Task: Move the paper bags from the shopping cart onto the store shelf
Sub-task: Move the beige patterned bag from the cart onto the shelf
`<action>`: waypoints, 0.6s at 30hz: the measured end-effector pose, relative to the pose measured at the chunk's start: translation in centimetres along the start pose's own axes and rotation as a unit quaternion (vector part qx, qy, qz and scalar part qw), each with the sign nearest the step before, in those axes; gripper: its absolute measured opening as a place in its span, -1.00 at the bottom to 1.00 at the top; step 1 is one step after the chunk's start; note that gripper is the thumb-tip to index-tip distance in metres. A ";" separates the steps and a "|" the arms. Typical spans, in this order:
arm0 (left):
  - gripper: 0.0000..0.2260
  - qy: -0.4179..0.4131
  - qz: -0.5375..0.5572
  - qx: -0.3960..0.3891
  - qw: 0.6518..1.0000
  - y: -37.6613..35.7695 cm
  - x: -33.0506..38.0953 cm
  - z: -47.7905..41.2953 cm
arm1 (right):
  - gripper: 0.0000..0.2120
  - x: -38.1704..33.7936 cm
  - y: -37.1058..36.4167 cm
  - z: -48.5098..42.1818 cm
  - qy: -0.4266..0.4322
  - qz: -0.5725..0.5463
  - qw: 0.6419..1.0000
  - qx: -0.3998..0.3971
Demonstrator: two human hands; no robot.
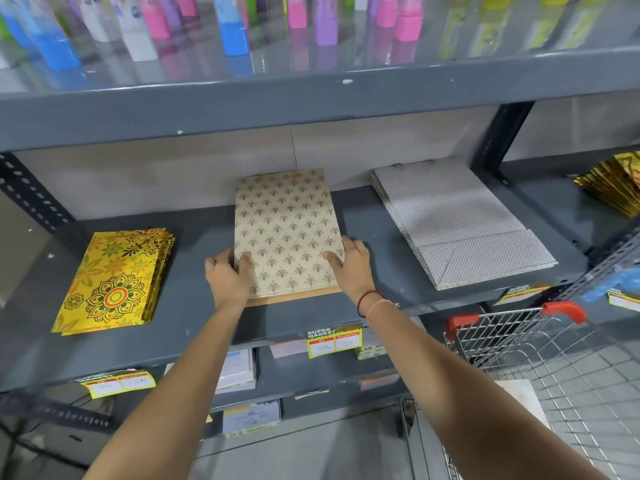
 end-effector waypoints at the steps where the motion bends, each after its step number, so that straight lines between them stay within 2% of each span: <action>1: -0.64 -0.001 -0.022 0.015 1.000 0.0 0.4 0.2 | -0.48 0.1 0.2 0.1 0.002 -0.010 1.000 0.004; 4: -0.63 -0.064 -0.102 0.071 0.990 -0.5 2.7 1.0 | -0.47 1.0 1.3 0.5 0.003 -0.049 0.999 0.022; 6: -0.66 -0.132 -0.101 0.100 0.981 -1.6 5.1 1.7 | -0.47 2.1 2.7 0.9 -0.003 -0.085 0.996 0.030; 8: -0.68 -0.199 -0.068 0.095 0.973 -3.3 7.8 2.4 | -0.51 3.4 4.6 1.3 0.001 -0.110 0.992 0.055; 12: -0.73 -0.297 0.017 0.003 0.955 -8.9 13.7 6.3 | -0.64 7.6 9.8 2.3 -0.008 -0.156 0.978 0.135; 15: -0.73 -0.333 0.061 -0.105 0.935 -13.8 17.4 11.3 | -0.67 12.1 13.9 3.5 -0.052 -0.179 0.964 0.191; 18: -0.74 -0.372 0.094 -0.203 0.901 -18.5 20.1 16.9 | -0.71 17.6 17.5 5.1 -0.102 -0.174 0.948 0.246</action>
Point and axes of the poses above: each hand's wrist, its own z-axis away from the middle knuckle, its own y-axis out of the back of the hand, x = y × z, the point moved 1 cm from there along -z, towards the middle knuckle, and after that the axes turned 13 degrees about -y, right-handed, at the moved point
